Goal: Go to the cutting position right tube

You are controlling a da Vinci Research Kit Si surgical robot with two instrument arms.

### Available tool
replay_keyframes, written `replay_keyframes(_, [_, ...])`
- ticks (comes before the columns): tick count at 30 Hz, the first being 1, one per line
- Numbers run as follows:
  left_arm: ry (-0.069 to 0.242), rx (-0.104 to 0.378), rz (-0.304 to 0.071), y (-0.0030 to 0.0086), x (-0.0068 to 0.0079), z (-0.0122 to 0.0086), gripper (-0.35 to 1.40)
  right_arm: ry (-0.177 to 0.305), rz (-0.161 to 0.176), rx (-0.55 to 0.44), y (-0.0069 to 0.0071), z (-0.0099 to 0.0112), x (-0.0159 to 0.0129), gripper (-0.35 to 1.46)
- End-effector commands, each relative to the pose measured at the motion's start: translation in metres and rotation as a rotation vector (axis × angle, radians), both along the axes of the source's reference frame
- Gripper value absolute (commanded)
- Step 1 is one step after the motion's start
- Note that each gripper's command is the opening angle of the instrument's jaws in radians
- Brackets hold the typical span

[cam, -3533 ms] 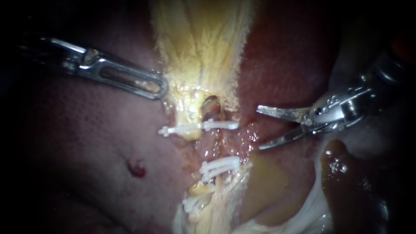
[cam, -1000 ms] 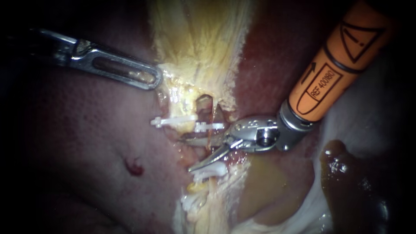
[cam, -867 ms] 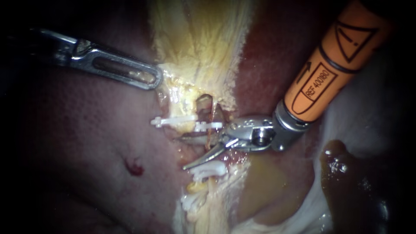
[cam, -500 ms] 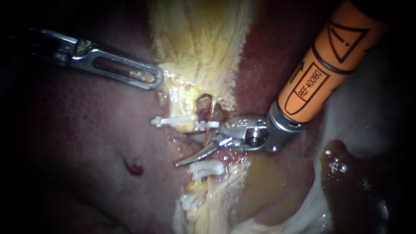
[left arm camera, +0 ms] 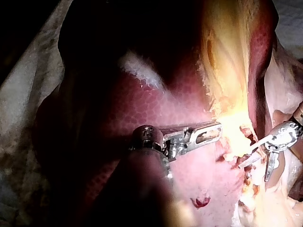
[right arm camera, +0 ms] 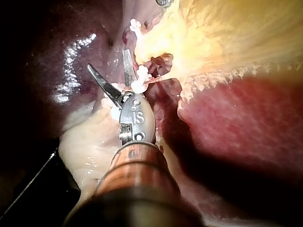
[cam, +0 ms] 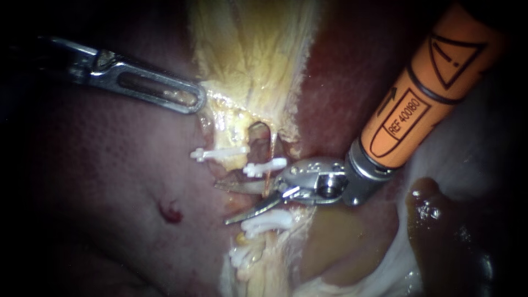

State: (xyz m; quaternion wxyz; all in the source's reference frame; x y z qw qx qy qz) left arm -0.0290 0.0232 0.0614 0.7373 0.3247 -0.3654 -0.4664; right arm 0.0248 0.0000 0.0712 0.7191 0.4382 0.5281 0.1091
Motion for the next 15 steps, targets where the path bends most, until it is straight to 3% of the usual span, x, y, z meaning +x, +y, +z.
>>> replay_keyframes(1, [-0.001, 0.000, 0.000, 0.0000, 0.0000, 0.0000, -0.35, 0.000, 0.001, -0.001, 0.0001, 0.0001, 0.0000, 1.36])
replay_keyframes(15, [-0.001, 0.000, 0.000, 0.0000, 0.0000, 0.0000, -0.35, 0.000, 0.001, -0.001, 0.0002, 0.0003, -0.0002, 1.36])
